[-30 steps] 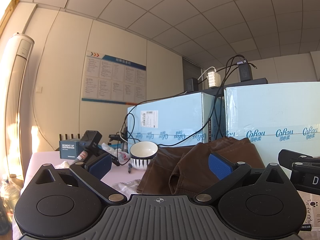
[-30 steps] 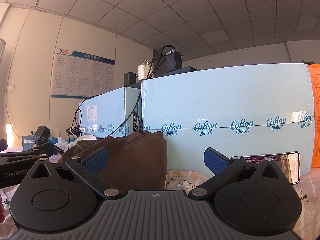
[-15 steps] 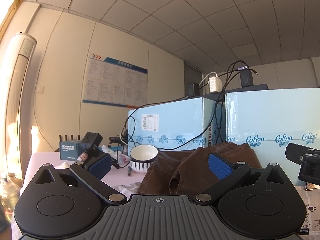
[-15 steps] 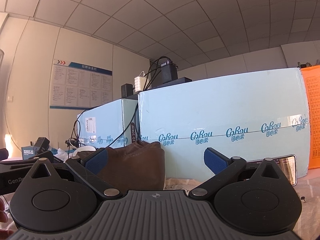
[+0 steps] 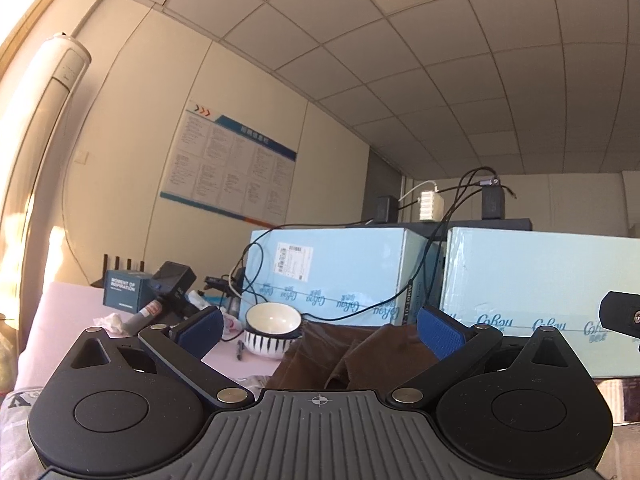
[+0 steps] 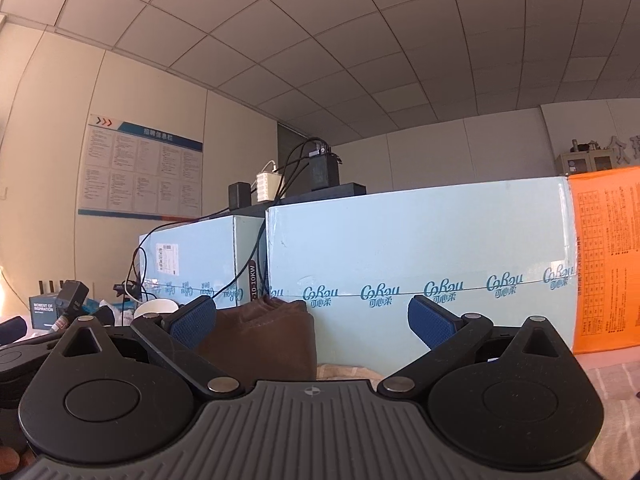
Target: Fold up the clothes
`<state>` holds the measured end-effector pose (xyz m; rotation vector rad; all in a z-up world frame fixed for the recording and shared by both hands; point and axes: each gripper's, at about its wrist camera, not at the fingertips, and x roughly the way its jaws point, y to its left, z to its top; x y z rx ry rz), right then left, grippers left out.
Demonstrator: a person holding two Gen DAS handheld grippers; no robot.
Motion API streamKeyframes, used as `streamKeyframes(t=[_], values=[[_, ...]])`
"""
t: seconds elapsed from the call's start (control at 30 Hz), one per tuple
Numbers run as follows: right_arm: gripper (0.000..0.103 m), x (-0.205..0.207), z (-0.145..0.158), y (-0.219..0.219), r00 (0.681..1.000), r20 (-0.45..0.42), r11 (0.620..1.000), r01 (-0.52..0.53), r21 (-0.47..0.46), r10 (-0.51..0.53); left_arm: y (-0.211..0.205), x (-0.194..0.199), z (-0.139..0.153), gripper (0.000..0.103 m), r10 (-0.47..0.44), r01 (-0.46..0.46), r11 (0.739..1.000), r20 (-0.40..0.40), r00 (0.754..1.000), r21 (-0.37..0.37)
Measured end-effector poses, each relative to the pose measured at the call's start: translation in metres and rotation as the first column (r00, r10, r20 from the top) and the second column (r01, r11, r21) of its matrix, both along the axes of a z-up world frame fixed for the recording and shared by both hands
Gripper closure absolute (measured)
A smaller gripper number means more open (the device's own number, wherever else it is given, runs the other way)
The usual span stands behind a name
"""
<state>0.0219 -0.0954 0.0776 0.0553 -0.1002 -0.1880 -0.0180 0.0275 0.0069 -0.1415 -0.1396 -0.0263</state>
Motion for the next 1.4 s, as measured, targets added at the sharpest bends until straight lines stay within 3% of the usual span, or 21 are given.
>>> streamKeyframes(t=[0.13,0.27,0.4,0.5,0.63,0.73,0.77,0.83,0.9,0.97,1.1,1.17,1.27,1.4], values=[[0.000,-0.027,0.009,0.003,0.999,0.001,0.999,0.048,-0.004,-0.048,0.001,-0.008,0.005,0.000,-0.109,0.109,0.994,-0.009,0.994,-0.019],[0.000,-0.057,0.013,0.000,0.993,-0.007,0.992,0.118,-0.033,-0.118,-0.003,-0.016,0.013,0.000,-0.270,0.270,0.963,-0.020,0.963,-0.007],[0.000,-0.085,0.014,-0.014,0.977,-0.029,0.977,0.211,-0.033,-0.212,-0.020,-0.027,0.022,0.000,-0.440,0.440,0.898,-0.017,0.898,-0.002],[0.000,-0.108,0.014,-0.033,0.953,-0.032,0.953,0.301,-0.025,-0.301,-0.042,-0.035,0.031,0.000,-0.556,0.557,0.830,-0.016,0.831,0.026],[0.000,-0.138,0.013,-0.069,0.900,-0.049,0.901,0.433,-0.008,-0.433,-0.078,-0.043,0.041,0.000,-0.688,0.687,0.725,0.004,0.726,0.055],[0.000,-0.158,0.007,-0.107,0.830,-0.087,0.834,0.552,-0.004,-0.550,-0.106,-0.042,0.046,0.000,-0.765,0.764,0.643,-0.020,0.644,0.047],[0.000,-0.161,0.004,-0.119,0.806,-0.108,0.811,0.585,-0.008,-0.582,-0.117,-0.040,0.048,0.000,-0.792,0.793,0.606,-0.047,0.609,0.057],[0.000,-0.170,-0.001,-0.148,0.751,-0.166,0.763,0.646,-0.015,-0.639,-0.139,-0.033,0.051,0.000,-0.853,0.860,0.504,-0.112,0.509,0.074],[0.000,-0.176,-0.008,-0.179,0.696,-0.240,0.722,0.691,-0.032,-0.677,-0.166,-0.030,0.054,0.000,-0.881,0.897,0.440,-0.171,0.441,0.046],[0.000,-0.175,-0.014,-0.206,0.649,-0.305,0.689,0.723,-0.037,-0.697,-0.194,-0.033,0.055,0.000,-0.901,0.923,0.386,-0.218,0.374,-0.012],[0.002,-0.168,-0.030,-0.256,0.588,-0.442,0.670,0.742,-0.041,-0.678,-0.243,-0.028,0.050,0.000,-0.943,0.951,0.248,-0.272,0.193,-0.183],[0.003,-0.165,-0.037,-0.272,0.562,-0.498,0.676,0.734,-0.069,-0.661,-0.265,-0.031,0.045,0.000,-0.947,0.945,0.213,-0.289,0.138,-0.248],[0.003,-0.158,-0.047,-0.286,0.519,-0.542,0.679,0.722,-0.135,-0.660,-0.289,-0.034,0.035,0.000,-0.949,0.936,0.177,-0.306,0.080,-0.304],[0.030,-0.167,-0.050,-0.301,0.513,-0.535,0.658,0.745,-0.111,-0.671,-0.319,-0.039,0.021,0.000,-0.947,0.923,0.129,-0.321,0.006,-0.363]])
